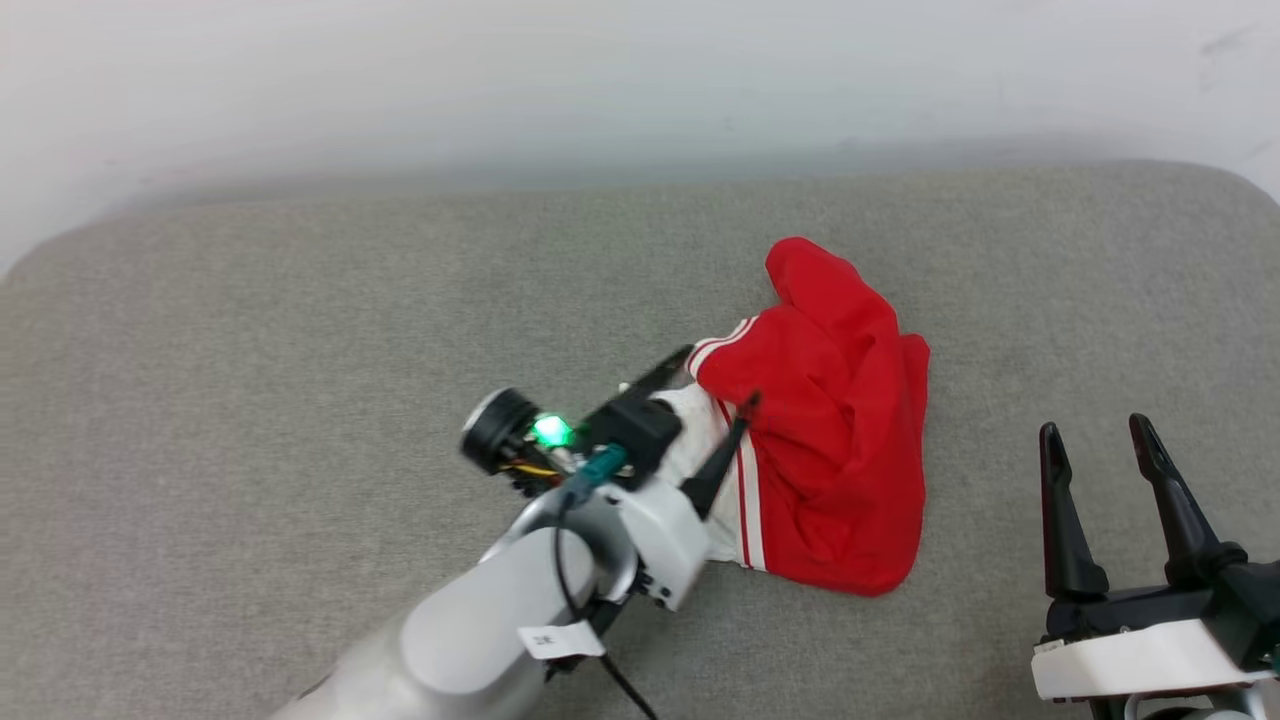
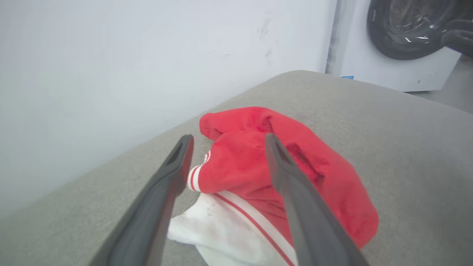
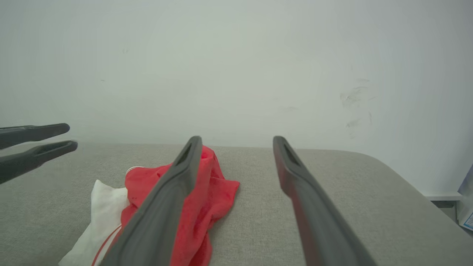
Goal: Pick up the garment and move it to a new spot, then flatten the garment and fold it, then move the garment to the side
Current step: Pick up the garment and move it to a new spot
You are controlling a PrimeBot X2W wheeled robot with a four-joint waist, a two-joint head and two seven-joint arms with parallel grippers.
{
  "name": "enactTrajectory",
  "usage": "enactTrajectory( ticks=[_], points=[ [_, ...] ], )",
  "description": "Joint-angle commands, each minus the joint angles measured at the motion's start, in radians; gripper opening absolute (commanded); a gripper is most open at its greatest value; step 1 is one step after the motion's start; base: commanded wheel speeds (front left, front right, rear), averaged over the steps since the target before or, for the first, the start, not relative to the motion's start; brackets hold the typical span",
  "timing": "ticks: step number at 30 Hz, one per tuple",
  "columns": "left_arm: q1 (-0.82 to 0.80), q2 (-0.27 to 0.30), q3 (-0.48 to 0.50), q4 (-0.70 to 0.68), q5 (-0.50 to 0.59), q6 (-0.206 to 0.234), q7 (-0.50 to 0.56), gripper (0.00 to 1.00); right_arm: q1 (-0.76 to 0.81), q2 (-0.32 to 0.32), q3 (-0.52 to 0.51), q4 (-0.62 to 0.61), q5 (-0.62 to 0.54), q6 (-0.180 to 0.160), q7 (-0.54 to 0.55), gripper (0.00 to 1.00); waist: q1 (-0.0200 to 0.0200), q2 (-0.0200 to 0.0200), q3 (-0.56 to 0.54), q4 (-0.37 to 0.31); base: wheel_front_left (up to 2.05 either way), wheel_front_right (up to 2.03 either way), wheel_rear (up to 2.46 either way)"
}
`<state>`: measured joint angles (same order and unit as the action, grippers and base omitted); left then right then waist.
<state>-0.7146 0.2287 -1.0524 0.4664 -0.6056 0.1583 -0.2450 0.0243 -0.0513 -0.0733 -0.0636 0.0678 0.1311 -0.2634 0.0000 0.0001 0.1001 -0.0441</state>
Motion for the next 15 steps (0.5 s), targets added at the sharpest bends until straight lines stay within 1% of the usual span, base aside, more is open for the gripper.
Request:
enactTrajectory(
  ticks=[1,4,8,12,15],
  points=[
    [0.03,0.02,0.023,-0.019,0.003,0.029,-0.011,1.0,0.012,0.002,0.002,0.001,-0.003,-0.001,-0.002,1.0,0.0,-0.0001,-0.017,0.014,0.0,0.0,0.0],
    [0.08,0.058,0.086,-0.068,0.014,0.087,-0.02,1.0,0.021,0.002,0.002,0.003,0.0,-0.001,-0.002,1.0,0.0,-0.0001,-0.033,0.025,0.0,0.0,0.0],
    [0.167,0.105,0.192,-0.164,0.058,0.157,-0.021,1.0,0.031,0.002,0.001,0.004,0.001,-0.001,-0.002,1.0,0.0,-0.0001,-0.051,0.039,0.0,0.0,0.0],
    [0.269,0.133,0.312,-0.251,0.107,0.202,-0.02,1.0,0.04,0.002,-0.002,0.003,0.001,-0.001,-0.002,1.0,0.0,-0.0001,-0.064,0.055,0.0,0.0,0.0],
    [0.353,0.136,0.408,-0.308,0.14,0.224,-0.02,1.0,0.044,0.002,-0.002,0.006,0.004,-0.001,-0.002,1.0,0.0,-0.0001,-0.072,0.063,0.0,0.0,0.0]
  ],
)
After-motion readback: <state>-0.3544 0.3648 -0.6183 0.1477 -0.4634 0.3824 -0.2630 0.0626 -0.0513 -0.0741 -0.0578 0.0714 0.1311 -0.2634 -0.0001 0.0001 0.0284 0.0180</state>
